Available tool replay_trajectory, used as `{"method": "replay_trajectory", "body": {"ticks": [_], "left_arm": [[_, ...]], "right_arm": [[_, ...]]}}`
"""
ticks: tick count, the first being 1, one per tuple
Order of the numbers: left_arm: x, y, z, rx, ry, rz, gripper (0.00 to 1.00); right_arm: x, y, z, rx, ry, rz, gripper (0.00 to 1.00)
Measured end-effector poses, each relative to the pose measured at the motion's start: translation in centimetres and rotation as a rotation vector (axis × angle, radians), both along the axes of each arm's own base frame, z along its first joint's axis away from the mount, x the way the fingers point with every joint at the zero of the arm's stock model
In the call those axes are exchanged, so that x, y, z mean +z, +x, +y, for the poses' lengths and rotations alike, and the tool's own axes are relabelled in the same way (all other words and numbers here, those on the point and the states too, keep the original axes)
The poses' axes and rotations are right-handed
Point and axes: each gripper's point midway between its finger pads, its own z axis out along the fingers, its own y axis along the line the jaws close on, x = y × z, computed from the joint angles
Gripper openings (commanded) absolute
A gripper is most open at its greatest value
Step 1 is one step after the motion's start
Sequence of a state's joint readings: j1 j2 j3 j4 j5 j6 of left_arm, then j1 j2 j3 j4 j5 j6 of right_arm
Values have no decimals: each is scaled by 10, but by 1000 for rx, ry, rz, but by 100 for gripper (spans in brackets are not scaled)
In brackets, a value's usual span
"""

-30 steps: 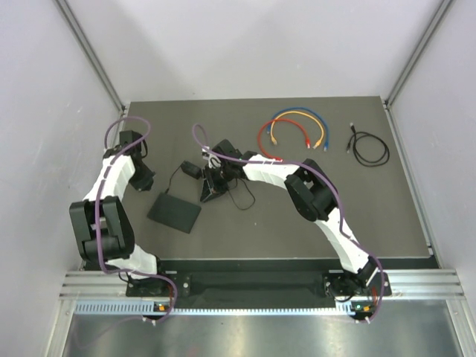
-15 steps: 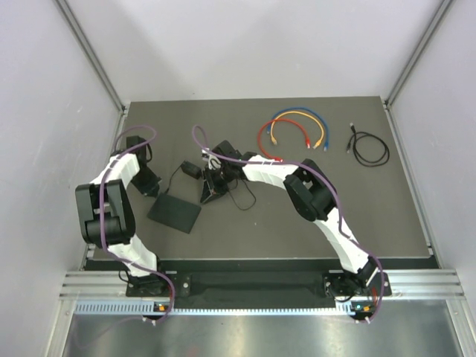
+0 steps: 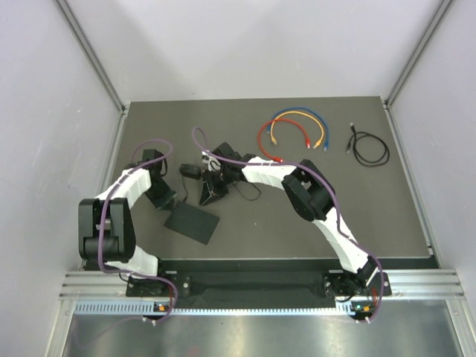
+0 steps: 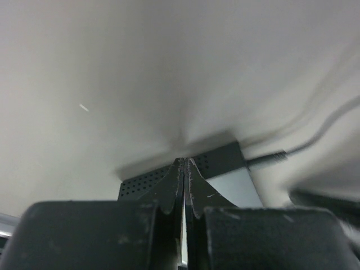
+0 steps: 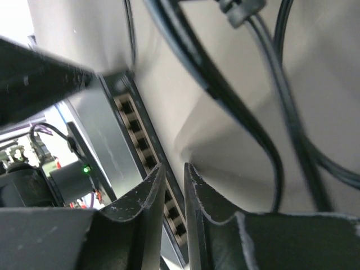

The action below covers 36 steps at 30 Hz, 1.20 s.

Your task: Pull the plug from the switch port

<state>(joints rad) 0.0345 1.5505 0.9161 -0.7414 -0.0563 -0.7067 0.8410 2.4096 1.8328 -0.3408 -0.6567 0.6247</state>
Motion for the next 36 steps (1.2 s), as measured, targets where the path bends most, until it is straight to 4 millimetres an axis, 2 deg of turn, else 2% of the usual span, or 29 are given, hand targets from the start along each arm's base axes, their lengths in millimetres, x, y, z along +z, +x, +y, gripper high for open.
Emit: {"method": "replay_trajectory", "body": {"ticks": [3, 6, 11, 14, 16, 20, 24, 28, 36], "left_arm": [[9, -2, -11, -14, -17, -31, 0], [19, -3, -10, -8, -8, -48, 1], [46, 13, -9, -10, -4, -111, 3], [62, 16, -19, -12, -59, -167, 3], [66, 13, -28, -2, -111, -194, 3], [51, -14, -43, 26, -200, -145, 6], [35, -32, -52, 51, -253, -81, 8], [32, -36, -55, 61, -269, -66, 8], [24, -40, -50, 73, -243, -54, 4]], "right_arm": [[1, 0, 1, -20, 11, 8, 27], [5, -1, 2, -60, 26, 30, 35], [14, 7, 13, -128, 73, 58, 41], [19, 11, 18, -167, 95, 82, 44], [21, 13, 21, -192, 105, 100, 45], [30, 17, 28, -231, 140, 130, 45], [39, 19, 36, -252, 179, 146, 43], [42, 14, 43, -252, 195, 158, 40], [20, 8, 49, -267, 160, 163, 36]]}}
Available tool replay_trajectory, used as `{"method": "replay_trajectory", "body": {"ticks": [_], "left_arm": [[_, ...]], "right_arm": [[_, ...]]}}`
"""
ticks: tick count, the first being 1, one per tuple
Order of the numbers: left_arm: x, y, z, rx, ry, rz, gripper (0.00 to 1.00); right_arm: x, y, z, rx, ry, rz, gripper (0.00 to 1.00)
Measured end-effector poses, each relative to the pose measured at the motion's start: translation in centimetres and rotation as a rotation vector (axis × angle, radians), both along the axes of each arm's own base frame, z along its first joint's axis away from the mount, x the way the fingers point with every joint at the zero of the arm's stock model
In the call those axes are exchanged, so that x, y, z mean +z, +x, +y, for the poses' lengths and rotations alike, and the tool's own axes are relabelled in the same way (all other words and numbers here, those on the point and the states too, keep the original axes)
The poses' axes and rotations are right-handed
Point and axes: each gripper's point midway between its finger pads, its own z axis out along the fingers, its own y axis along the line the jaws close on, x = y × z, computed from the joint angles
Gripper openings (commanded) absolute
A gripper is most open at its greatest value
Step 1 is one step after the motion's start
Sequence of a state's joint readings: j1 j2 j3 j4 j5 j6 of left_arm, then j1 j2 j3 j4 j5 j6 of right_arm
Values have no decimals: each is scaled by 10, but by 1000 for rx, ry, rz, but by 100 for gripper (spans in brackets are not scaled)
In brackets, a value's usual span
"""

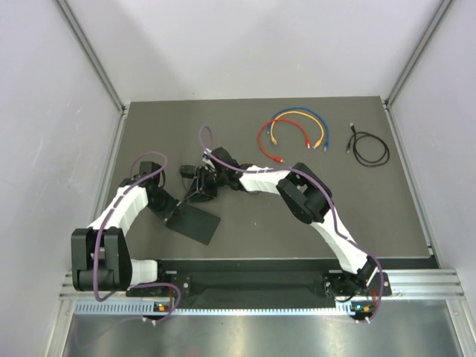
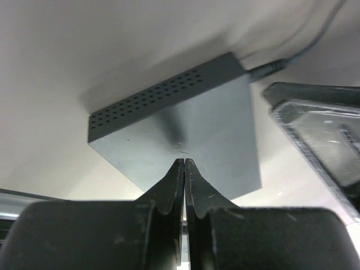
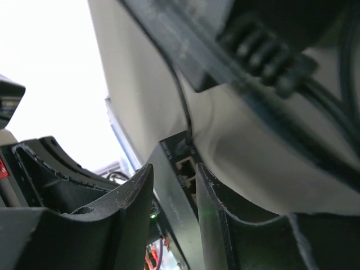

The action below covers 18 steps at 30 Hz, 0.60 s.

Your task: Pull the plug from the switch port

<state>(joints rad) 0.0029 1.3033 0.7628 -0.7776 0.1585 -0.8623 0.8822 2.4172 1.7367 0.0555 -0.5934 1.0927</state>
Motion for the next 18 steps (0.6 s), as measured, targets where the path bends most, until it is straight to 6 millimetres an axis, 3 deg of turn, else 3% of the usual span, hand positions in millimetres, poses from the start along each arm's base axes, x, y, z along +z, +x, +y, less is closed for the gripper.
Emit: {"method": "replay_trajectory", "body": {"ticks": [5, 13, 18], "left_arm": [[-12, -8, 2, 3, 14, 37, 3], [-12, -7, 1, 3, 8, 36, 2], [-13, -7, 2, 2, 9, 36, 2]], "right_arm": [[-4, 5, 0, -23, -14, -23, 36], [-12, 7, 6, -32, -16, -35, 33], [-15, 5, 12, -30, -14, -39, 22]]}}
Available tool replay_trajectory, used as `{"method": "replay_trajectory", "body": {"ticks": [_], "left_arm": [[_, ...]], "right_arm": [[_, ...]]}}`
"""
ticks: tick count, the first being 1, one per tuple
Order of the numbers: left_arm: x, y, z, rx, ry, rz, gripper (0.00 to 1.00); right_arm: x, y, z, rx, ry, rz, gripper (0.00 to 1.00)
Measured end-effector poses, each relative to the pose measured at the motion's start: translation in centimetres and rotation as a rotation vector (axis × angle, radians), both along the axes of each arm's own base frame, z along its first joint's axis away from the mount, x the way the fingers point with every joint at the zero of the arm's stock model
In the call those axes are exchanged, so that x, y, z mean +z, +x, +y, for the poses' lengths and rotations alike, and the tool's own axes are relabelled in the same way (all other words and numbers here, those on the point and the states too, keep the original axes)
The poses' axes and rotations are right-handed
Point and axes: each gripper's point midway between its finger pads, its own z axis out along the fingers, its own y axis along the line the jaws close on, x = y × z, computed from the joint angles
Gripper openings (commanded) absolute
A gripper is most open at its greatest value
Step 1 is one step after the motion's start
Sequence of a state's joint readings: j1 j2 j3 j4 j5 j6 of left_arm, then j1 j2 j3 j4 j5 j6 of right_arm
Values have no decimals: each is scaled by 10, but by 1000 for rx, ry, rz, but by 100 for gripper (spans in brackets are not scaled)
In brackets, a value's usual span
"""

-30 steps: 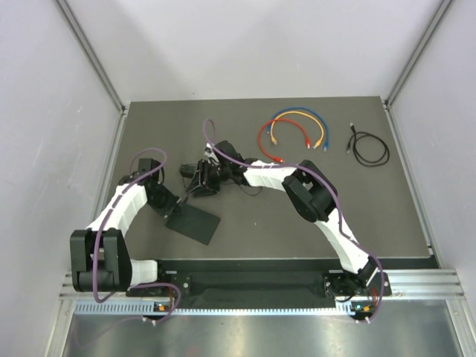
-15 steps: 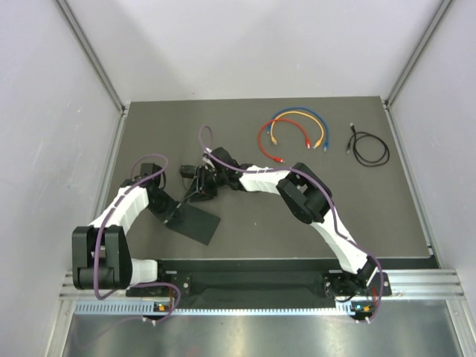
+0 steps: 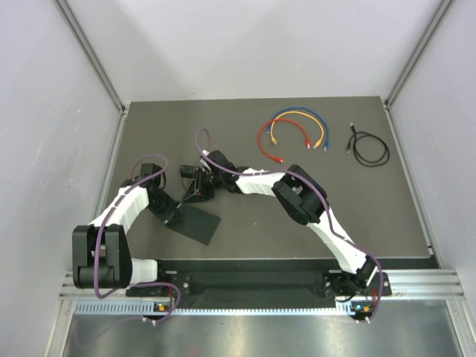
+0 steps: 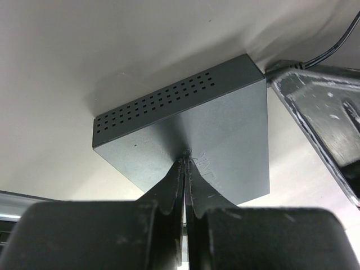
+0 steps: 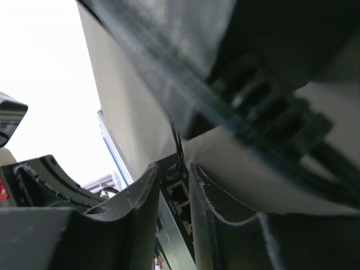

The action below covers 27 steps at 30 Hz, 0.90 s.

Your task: Pull the plug from the switch port

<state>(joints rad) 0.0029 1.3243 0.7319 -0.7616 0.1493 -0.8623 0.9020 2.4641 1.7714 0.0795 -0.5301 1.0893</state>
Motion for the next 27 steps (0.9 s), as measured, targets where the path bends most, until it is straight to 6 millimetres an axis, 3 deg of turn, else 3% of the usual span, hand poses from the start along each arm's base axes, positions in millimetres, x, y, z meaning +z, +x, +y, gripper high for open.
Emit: {"method": "replay_trajectory", "body": {"ticks": [5, 6, 13, 24, 27], "left_arm": [[0, 0, 0, -1, 0, 1, 1], [0, 0, 0, 0, 0, 1, 1], [-1, -1, 2, 15, -1, 10, 0], [-3, -6, 0, 79, -81, 33, 0], [-3, -6, -1, 84, -93, 34, 0]], "right_arm": [[-3, 0, 3, -12, 8, 18, 8], [-2, 0, 4, -15, 10, 21, 0], [-2, 1, 6, -7, 25, -1, 0], [-1, 8, 4, 33, -20, -237, 0], [1, 8, 5, 14, -10, -198, 0]]}}
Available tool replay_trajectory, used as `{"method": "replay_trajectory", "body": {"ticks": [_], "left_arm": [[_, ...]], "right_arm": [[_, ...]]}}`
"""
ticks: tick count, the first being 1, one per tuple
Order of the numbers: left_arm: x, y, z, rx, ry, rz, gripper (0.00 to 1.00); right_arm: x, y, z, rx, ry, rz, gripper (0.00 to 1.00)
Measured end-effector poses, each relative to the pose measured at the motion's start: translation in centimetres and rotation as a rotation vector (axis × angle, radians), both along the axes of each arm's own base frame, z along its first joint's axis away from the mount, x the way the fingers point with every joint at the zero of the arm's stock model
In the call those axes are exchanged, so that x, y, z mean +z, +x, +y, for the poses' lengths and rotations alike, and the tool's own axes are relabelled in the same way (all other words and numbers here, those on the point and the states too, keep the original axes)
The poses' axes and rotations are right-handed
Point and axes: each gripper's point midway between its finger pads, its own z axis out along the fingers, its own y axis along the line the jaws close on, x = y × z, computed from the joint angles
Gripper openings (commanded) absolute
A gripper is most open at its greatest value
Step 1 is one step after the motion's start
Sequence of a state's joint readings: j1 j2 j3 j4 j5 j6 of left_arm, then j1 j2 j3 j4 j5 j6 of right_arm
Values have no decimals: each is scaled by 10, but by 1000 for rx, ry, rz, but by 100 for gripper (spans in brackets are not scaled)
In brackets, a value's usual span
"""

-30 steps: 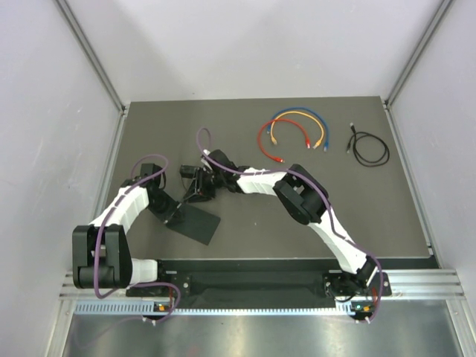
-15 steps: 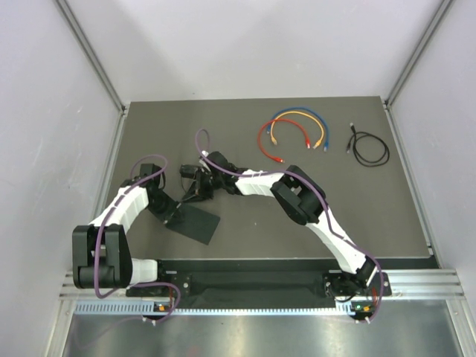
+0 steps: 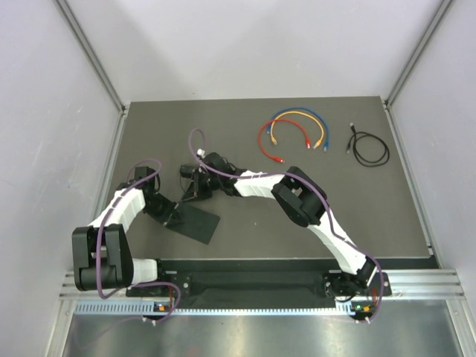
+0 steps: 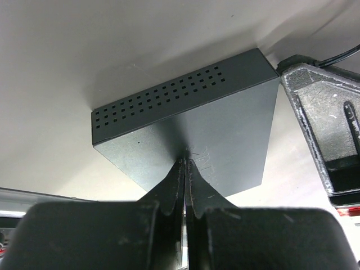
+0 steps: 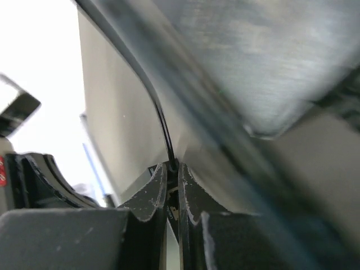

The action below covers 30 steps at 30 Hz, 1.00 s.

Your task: Pull the plug from the switch port

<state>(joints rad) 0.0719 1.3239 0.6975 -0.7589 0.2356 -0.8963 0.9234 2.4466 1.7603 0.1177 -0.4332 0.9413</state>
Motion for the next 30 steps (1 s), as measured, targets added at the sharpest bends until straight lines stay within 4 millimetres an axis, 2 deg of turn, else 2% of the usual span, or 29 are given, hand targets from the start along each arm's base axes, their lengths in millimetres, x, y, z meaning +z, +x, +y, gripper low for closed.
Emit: {"method": "replay_trajectory", "body": {"ticks": [10, 19, 23, 26, 30], "left_arm": [[-3, -8, -5, 14, -51, 25, 0], [-4, -10, -7, 18, -78, 36, 0], [-3, -9, -7, 22, -83, 36, 0], [-4, -10, -7, 22, -86, 39, 0], [-4, -10, -9, 22, -97, 44, 0]], "right_arm": [[-3, 2, 3, -156, 72, 382, 0], [-4, 6, 2, -175, 56, 378, 0], [-4, 10, 2, -144, 26, 289, 0], [-5, 42, -3, -206, -4, 114, 0], [0, 82, -21, -311, -1, 54, 0]]}}
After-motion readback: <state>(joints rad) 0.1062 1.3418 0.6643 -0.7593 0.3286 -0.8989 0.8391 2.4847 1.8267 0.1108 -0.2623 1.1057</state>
